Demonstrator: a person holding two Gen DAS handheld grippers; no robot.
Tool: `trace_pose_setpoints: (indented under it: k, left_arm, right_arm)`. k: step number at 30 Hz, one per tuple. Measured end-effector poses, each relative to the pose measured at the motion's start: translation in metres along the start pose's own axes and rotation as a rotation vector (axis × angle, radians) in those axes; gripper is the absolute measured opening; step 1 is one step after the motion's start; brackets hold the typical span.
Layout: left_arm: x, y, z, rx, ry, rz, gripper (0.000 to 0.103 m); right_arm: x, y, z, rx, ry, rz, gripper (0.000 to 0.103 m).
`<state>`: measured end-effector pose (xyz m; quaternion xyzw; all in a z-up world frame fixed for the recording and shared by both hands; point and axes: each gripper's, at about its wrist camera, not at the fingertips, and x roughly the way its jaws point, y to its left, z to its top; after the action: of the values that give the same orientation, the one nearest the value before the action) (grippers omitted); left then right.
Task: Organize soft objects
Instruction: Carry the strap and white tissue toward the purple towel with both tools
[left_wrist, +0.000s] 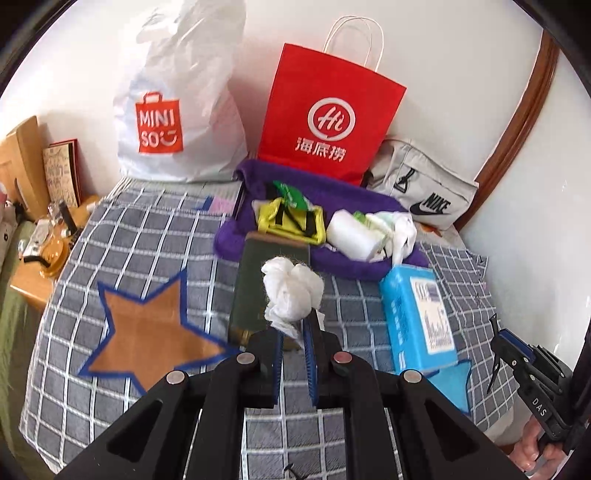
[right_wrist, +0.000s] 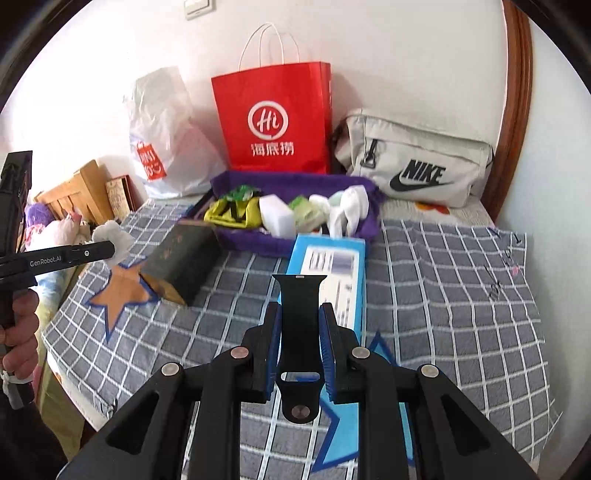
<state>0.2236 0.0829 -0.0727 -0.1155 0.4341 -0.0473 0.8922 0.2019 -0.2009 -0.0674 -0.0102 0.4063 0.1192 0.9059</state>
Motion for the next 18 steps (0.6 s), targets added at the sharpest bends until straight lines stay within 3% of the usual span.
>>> trace_pose_setpoints:
  k: [18]
  left_arm:
    - [0.028,-0.01,0.074,0.013,-0.03,0.052,0.011]
  right_arm:
    - [0.042,-0.018,0.069,-0.031,-0.047,0.044,0.02]
